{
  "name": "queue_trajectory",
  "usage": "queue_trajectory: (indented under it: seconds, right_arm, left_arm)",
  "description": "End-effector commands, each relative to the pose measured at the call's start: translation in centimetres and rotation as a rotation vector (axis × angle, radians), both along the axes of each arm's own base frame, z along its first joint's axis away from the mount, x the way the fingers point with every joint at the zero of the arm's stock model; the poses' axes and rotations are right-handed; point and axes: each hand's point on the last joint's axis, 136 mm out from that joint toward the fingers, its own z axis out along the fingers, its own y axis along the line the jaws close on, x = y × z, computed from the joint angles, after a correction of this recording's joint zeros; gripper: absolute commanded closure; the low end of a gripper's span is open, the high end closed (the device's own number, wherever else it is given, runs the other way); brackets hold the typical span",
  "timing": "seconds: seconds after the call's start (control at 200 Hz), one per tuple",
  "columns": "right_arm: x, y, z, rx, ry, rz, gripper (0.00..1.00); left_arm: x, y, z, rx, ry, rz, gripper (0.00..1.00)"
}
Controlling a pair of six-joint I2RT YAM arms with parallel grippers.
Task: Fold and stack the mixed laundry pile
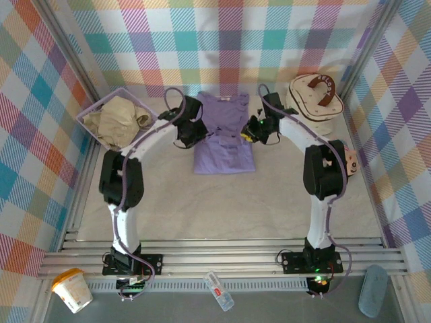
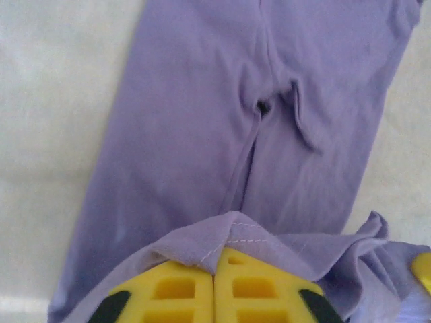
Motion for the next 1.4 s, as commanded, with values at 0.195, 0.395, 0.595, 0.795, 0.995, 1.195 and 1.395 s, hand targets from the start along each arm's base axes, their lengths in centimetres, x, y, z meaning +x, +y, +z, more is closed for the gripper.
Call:
queue_trajectory:
  seconds: [0.195,0.395,0.595,0.795,0.995,1.195,1.395]
  right_arm:
    - [6.6,-2.7,5.1,-0.006,-0.208,-0.085,0.01]
    - [1.3,-2.5,3.3,-0.005,-0.135,-0.023,0.14]
    - [-4.1,-0.1,-0.6,-0.017,-0.022,0.079,0.56]
    - [-5.6,1.0,-5.1,-0.089,0.064,0.083,0.78]
    - [-6.7,0.3,-9.6,-0.144,0.153,0.072,0.84]
    - [-12.2,-0.9,-11.6,-0.168,0.231,0.107,0.82]
    - [-19.7,-2.5,-10.9,-0.191,0.281,0.174,0.79]
  left_arm:
    - [5.9,1.5,1.8,-0.022,0.009,-0.047,0.00]
    - [3.1,-0.7,3.3,-0.106,-0.002,-0.154,0.09]
    - [-2.6,-4.0,-1.2,-0.133,0.086,-0.257,0.81]
    - [-4.8,-4.1,-6.3,-0.094,0.162,-0.213,1.00]
    - [-6.1,-1.8,-10.9,0.011,0.214,-0.143,1.00]
    - [-12.1,-1.1,-12.6,0.075,0.305,-0.183,1.00]
    - [-23.1,-1.0,-13.0,0.089,0.451,-0.240,1.00]
